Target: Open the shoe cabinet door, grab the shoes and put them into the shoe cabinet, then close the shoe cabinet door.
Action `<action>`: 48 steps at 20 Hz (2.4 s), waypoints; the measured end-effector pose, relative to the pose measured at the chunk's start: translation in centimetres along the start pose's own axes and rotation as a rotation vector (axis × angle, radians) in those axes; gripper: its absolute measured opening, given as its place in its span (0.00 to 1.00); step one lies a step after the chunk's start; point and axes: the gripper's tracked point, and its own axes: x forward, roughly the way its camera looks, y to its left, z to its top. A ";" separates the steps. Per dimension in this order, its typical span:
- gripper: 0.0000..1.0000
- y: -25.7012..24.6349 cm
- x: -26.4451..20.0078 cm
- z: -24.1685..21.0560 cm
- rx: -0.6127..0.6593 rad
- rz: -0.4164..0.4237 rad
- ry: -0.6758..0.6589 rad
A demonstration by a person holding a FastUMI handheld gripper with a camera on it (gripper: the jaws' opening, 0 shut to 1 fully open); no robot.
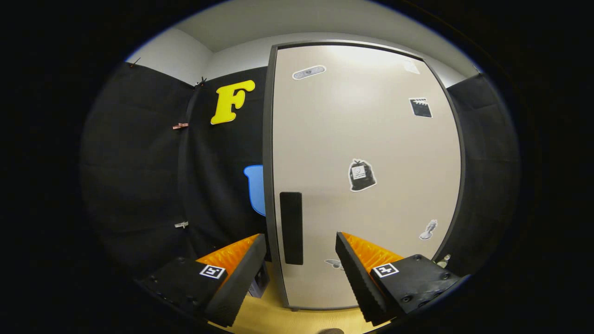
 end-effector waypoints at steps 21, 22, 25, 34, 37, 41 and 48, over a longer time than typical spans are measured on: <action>0.29 0.2 6.8 -1.9 0.004 -0.111 0.002; 0.29 0.2 6.6 -1.9 0.002 -0.107 0.007; 0.29 0.4 5.9 -2.0 -0.005 -0.091 0.020; 0.29 0.6 0.0 -1.2 0.029 -0.006 0.028; 0.29 0.1 -2.8 -1.3 0.024 0.028 0.036; 0.29 -1.4 -6.6 -1.2 0.023 0.080 0.036; 0.29 -7.0 -14.6 -0.9 0.014 0.197 0.041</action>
